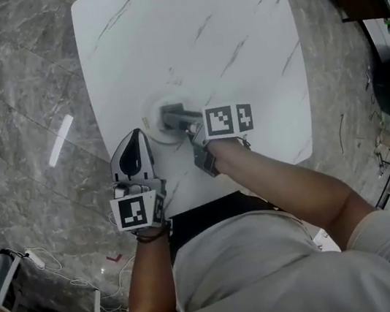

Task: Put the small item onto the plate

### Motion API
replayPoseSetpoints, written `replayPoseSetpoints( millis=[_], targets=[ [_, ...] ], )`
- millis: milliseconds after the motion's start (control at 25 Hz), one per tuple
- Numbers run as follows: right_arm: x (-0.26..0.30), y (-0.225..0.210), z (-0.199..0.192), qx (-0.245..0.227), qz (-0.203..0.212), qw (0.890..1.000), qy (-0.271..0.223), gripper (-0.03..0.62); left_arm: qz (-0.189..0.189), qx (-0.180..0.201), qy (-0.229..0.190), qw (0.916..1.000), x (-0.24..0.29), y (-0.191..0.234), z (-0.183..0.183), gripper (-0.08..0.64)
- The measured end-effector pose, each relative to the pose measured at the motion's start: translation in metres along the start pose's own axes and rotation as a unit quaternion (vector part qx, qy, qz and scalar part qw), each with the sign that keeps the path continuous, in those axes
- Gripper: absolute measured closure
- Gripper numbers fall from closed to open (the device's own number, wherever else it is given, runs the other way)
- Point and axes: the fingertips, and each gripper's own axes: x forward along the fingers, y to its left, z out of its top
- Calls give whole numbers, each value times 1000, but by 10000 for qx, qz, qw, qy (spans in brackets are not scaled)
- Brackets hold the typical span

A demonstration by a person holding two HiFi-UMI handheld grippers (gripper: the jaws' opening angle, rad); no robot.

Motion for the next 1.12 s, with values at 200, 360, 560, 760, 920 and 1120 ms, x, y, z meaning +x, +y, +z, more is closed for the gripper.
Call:
replayPoseSetpoints(
  millis=[200,360,560,760,920,1120],
  targets=[
    [-6,-3,3,-404,-321,9986,110,397,28,-63,18,10000,-3,-1,0,555],
    [-16,-2,3,-648,-509,9963,264,344,66,-131,-31,9999,-8,-6,3,555],
    [-29,-6,2,-854,-700,9929,435,325,79,-124,-45,9999,-12,-17,3,555],
    [-50,6,7,-1131,-578,9915,269,324,153,-106,-109,9998,-21,-30,8,555],
    [-75,42,14,-1611,-158,9868,10,327,151,50,-311,9994,-31,-49,27,555],
    [-136,97,15,-2566,358,9655,-275,404,337,144,-420,9984,-52,-88,67,555]
  ],
)
